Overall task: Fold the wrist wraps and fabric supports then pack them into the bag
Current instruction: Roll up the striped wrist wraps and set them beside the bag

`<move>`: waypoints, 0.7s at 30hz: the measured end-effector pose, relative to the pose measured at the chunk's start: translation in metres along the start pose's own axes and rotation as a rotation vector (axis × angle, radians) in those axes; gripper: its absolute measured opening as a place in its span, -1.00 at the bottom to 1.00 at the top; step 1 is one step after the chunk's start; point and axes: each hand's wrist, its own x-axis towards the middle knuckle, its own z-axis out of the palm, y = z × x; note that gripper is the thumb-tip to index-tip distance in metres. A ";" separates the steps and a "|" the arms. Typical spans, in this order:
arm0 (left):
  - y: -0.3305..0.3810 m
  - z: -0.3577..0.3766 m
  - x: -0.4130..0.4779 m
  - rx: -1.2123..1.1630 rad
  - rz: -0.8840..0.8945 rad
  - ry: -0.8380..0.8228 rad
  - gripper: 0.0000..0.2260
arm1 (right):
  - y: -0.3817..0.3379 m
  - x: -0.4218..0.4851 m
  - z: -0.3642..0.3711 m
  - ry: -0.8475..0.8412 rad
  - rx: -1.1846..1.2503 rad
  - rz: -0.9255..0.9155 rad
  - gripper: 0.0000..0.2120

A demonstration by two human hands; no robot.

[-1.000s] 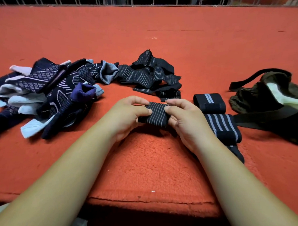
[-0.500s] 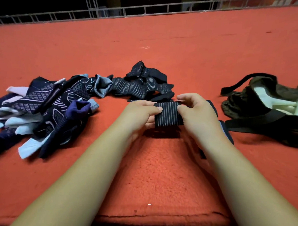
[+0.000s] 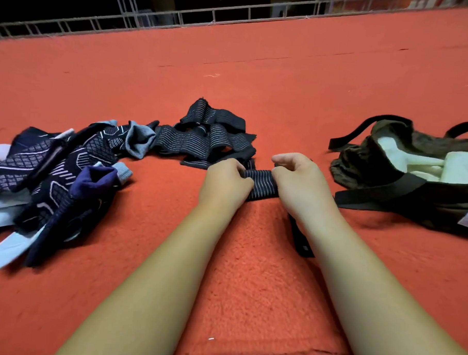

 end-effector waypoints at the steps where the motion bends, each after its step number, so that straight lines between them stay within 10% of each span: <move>1: -0.004 0.001 0.001 -0.007 0.010 0.004 -0.81 | 0.001 0.000 0.001 -0.003 0.000 -0.001 -0.71; 7: -0.028 -0.001 0.005 -0.031 0.160 0.088 -0.86 | 0.001 -0.003 0.001 -0.008 -0.023 -0.003 -0.76; 12: -0.048 0.000 0.007 0.158 0.240 -0.069 -0.50 | -0.002 -0.007 0.003 -0.007 -0.021 -0.015 -0.77; 21: -0.032 -0.004 0.026 0.195 0.156 -0.001 -0.84 | -0.004 -0.013 0.003 -0.045 -0.033 -0.019 -0.79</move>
